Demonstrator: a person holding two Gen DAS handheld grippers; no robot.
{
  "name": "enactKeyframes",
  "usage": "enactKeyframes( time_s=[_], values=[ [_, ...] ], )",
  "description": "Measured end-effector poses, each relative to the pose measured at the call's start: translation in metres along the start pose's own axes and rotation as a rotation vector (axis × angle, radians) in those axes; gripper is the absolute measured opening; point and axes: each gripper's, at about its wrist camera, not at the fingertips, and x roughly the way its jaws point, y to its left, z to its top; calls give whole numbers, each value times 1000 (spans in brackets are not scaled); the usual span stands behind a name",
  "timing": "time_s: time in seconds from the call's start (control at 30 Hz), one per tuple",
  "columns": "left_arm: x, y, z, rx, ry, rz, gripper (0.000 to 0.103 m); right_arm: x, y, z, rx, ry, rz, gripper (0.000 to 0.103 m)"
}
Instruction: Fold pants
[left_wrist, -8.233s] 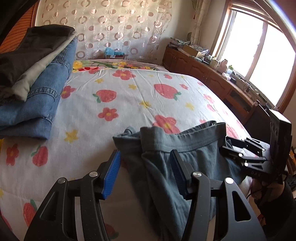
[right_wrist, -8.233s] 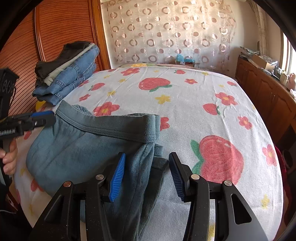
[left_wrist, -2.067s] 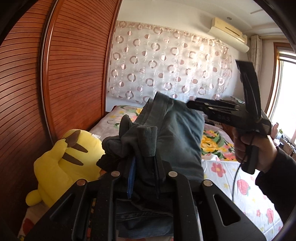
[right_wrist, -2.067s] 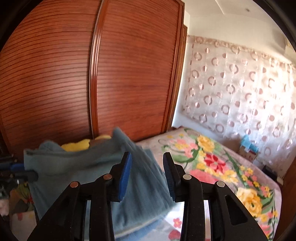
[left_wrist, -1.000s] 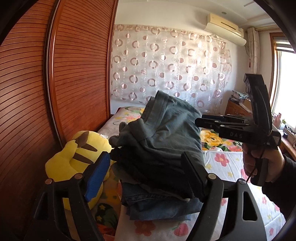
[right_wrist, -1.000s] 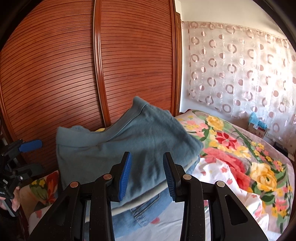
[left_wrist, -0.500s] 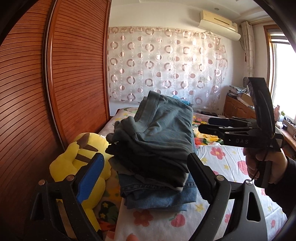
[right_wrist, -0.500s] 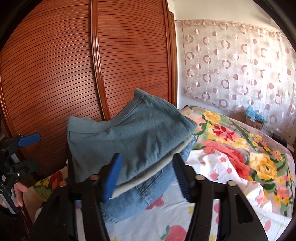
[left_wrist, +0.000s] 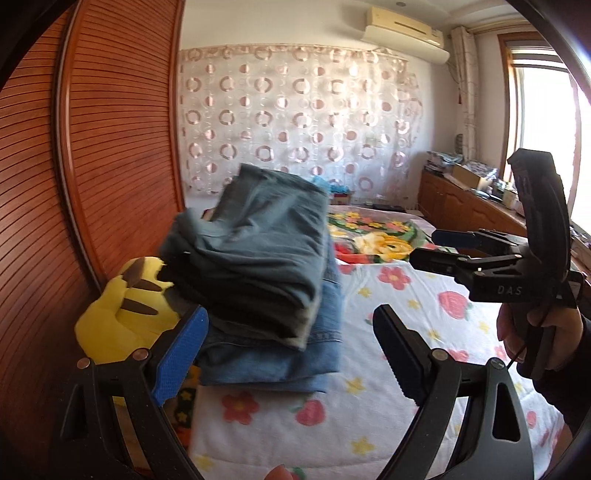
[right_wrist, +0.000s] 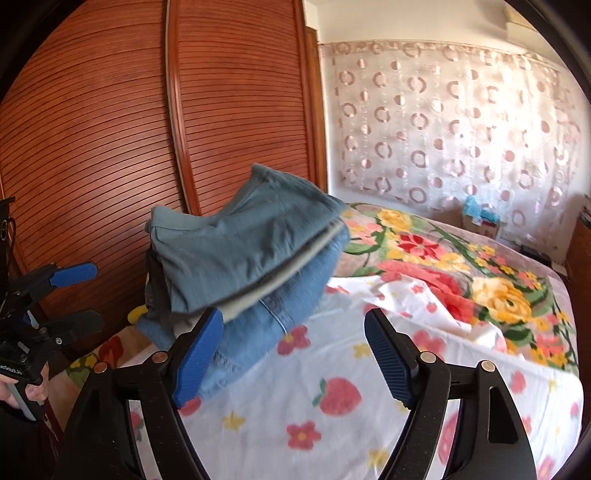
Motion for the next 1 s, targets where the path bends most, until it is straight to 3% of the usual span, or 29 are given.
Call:
enactKeyframes(
  time_s=[0.47, 1.0],
  values=[
    [-16, -58, -6, 62, 9, -108, 91, -75, 28, -38, 54, -29, -156, 85],
    [-44, -112, -25, 100, 29, -135, 91, -144, 76, -76, 179, -41, -305, 86]
  ],
)
